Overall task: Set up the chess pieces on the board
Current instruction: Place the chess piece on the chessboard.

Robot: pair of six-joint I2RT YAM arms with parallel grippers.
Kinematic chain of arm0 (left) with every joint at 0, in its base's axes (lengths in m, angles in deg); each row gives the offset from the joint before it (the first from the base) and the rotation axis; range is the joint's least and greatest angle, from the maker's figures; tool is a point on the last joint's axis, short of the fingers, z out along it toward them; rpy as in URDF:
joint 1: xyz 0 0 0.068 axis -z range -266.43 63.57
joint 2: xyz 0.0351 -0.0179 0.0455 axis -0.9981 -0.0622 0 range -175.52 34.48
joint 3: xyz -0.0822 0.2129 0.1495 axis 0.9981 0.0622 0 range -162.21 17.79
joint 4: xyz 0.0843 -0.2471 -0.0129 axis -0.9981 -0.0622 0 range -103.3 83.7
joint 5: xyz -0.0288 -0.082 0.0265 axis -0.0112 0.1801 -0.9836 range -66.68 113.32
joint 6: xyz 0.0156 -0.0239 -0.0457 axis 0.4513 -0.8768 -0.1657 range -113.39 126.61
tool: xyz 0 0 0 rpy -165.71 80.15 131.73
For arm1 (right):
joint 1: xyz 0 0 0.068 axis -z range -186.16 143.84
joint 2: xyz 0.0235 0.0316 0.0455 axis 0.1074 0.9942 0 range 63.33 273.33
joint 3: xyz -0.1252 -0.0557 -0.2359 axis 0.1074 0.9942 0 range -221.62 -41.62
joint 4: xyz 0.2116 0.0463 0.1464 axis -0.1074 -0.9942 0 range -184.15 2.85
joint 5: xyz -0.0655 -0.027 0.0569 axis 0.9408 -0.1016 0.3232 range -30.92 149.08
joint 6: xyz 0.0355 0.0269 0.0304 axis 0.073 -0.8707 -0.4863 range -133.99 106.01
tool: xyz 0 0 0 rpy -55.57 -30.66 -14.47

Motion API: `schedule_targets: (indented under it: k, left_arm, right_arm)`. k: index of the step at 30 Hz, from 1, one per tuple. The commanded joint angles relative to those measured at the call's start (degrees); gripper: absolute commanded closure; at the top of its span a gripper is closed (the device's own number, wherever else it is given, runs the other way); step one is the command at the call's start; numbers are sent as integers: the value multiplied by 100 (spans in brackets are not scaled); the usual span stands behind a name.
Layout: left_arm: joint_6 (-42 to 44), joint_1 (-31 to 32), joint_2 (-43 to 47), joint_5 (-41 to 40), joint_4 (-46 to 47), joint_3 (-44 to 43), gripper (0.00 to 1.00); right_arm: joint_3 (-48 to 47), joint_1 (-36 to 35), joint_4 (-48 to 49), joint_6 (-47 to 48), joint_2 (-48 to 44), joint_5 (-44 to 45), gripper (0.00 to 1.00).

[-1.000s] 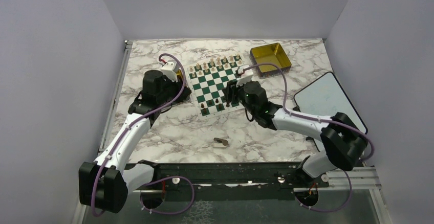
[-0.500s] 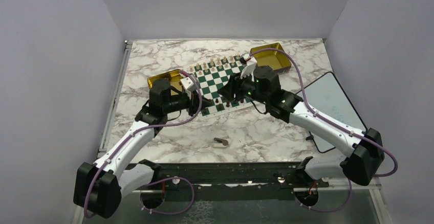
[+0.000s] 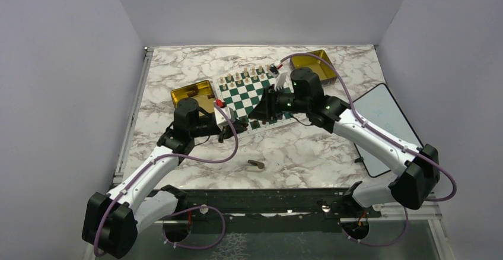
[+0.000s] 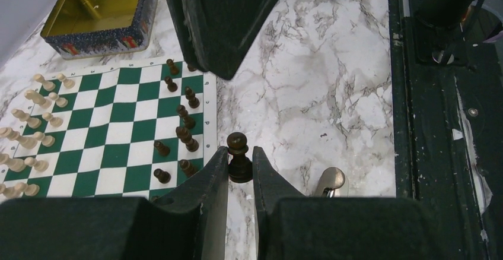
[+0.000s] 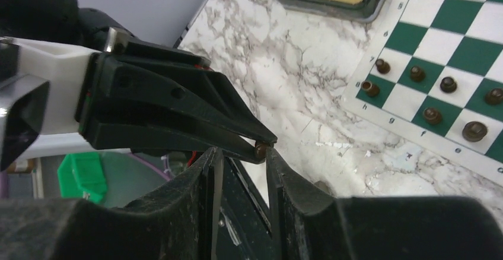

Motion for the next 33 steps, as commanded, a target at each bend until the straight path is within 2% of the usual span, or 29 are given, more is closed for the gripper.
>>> schedule_targets:
  k: [1, 6, 17, 25, 31, 33]
  left_arm:
    - [386, 37, -96, 297, 67, -164, 89]
    - [435, 55, -141, 249, 19, -238, 88]
    - [472, 116, -163, 189, 22, -285, 89]
    - [488, 152, -229, 212, 25, -308, 89]
    - [484, 161, -260, 128, 16, -338, 89]
    - [432, 161, -272, 36, 16, -340, 88]
  right_arm:
    - [-131, 5, -399, -110, 297, -654, 63]
    - [-88, 5, -332, -256, 380, -876, 63]
    - [-273, 5, -478, -225, 748, -762, 64]
    - [-288, 5, -365, -235, 925, -798, 77]
    - [-254, 5, -338, -223, 921, -782, 92]
    - [-253, 5, -373, -188, 897, -712, 94]
